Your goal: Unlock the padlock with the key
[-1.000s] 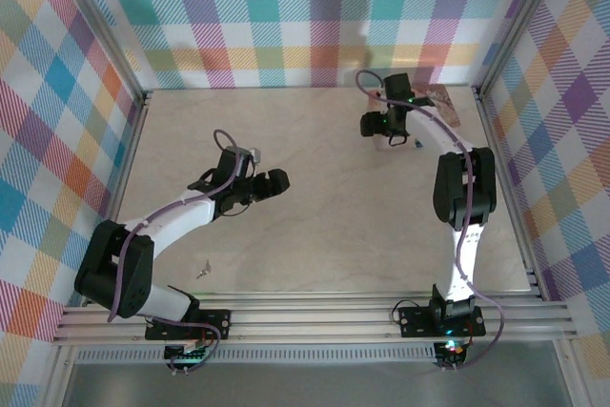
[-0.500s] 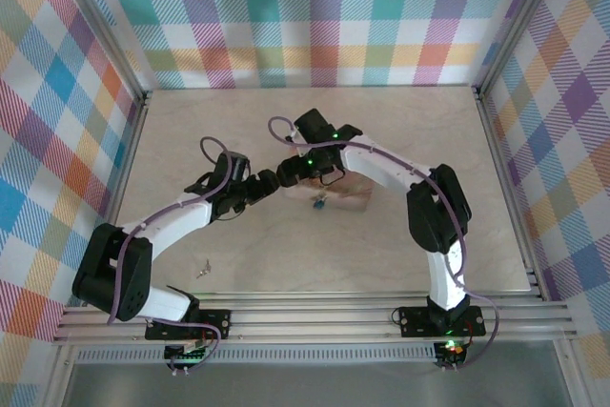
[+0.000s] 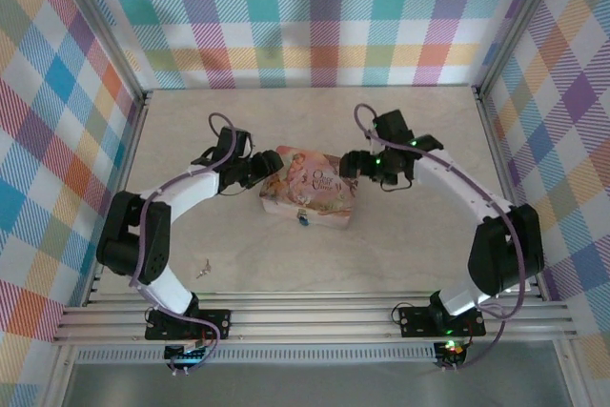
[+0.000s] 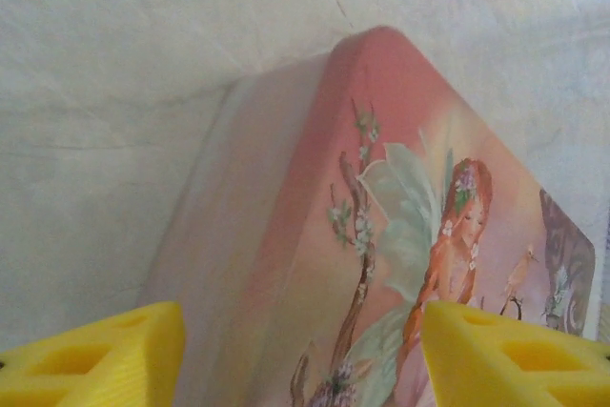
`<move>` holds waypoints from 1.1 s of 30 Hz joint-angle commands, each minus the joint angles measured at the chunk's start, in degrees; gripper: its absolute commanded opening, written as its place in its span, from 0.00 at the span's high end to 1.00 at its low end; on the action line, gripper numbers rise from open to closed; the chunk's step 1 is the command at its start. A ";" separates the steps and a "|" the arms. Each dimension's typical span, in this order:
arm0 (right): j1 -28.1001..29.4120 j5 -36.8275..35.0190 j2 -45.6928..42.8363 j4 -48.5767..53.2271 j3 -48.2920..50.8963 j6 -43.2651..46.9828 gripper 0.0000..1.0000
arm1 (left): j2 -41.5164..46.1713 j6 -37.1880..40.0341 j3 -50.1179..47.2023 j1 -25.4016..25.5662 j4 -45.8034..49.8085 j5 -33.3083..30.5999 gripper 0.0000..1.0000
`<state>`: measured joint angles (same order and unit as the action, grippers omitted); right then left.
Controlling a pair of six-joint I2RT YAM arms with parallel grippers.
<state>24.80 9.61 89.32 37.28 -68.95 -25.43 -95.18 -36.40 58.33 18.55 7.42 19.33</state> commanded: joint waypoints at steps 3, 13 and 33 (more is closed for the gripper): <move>1.49 9.72 6.08 -6.53 1.48 -9.46 0.15 | -2.62 2.05 -0.31 -0.11 2.62 5.71 0.39; 5.37 13.31 24.51 -6.35 -19.43 -9.04 0.18 | 2.49 3.88 -4.58 -2.72 3.47 4.93 0.39; 2.27 6.82 24.68 -1.20 -27.23 -4.42 0.07 | 2.98 3.35 1.59 -8.24 4.81 3.27 0.29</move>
<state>27.31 13.98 115.66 38.37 -99.33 -29.91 -93.43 -33.15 61.58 10.87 14.35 20.40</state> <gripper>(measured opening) 0.931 0.714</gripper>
